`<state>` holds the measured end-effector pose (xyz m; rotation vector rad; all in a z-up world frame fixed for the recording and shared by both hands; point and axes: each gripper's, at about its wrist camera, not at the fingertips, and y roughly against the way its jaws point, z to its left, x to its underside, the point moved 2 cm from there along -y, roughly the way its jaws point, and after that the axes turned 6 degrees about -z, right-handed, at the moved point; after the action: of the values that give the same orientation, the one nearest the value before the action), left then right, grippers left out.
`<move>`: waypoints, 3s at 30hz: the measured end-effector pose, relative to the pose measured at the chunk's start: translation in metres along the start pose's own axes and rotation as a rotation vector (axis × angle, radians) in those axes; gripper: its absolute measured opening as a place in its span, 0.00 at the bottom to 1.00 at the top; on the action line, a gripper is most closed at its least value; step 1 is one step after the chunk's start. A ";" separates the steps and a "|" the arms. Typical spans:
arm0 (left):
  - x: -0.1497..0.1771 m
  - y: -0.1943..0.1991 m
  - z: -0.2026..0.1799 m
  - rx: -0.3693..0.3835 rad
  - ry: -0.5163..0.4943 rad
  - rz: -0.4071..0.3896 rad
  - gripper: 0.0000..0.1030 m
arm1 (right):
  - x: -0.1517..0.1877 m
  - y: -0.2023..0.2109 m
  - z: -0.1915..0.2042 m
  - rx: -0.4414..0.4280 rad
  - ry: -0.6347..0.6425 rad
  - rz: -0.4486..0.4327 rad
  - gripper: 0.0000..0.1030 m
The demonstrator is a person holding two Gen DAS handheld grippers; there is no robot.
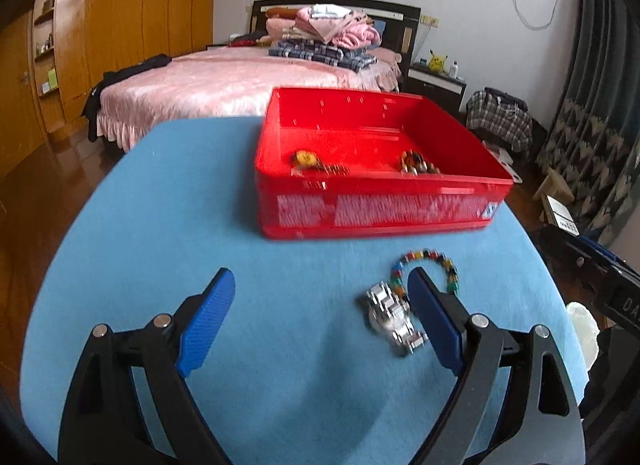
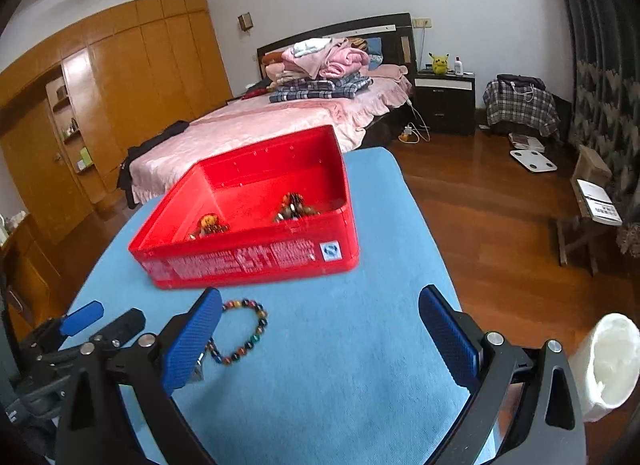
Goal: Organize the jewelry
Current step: 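Lower the left gripper onto the silver wristwatch and close on it, then close the right gripper on the multicolored bead bracelet while the left holds the watch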
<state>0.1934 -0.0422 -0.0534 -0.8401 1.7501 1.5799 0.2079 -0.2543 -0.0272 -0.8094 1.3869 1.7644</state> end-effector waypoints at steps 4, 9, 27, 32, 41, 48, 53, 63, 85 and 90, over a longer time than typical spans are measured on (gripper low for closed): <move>0.014 -0.003 -0.010 0.002 -0.014 0.025 0.83 | 0.008 0.008 0.001 0.005 0.020 -0.004 0.94; 0.021 -0.009 -0.020 0.011 -0.019 0.054 0.83 | 0.013 0.010 0.000 -0.001 0.028 0.000 0.94; 0.031 -0.016 0.004 0.006 0.026 0.110 0.72 | 0.019 0.007 0.005 -0.030 0.035 0.023 0.94; 0.025 -0.021 -0.003 0.038 0.012 0.100 0.72 | 0.023 0.003 0.009 -0.034 0.051 0.034 0.94; 0.022 -0.042 -0.018 0.029 -0.025 0.160 0.65 | 0.024 0.002 0.010 -0.030 0.038 0.034 0.94; 0.023 -0.046 -0.031 0.005 -0.071 0.174 0.67 | 0.024 0.001 0.006 -0.033 0.034 0.033 0.94; 0.024 -0.040 -0.037 0.024 -0.080 0.158 0.30 | 0.023 0.001 0.003 -0.035 0.026 0.032 0.94; 0.019 -0.025 -0.008 0.048 0.037 0.107 0.30 | 0.027 -0.011 0.013 -0.090 0.003 0.087 0.87; 0.007 -0.022 0.019 0.032 0.069 0.061 0.30 | 0.036 -0.067 0.055 -0.065 0.051 0.238 0.28; 0.007 -0.022 0.020 0.033 0.069 0.060 0.30 | 0.035 -0.068 0.052 -0.049 0.048 0.239 0.11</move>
<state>0.2074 -0.0244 -0.0733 -0.8423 1.8610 1.5736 0.2450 -0.1878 -0.0796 -0.7408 1.5292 1.9788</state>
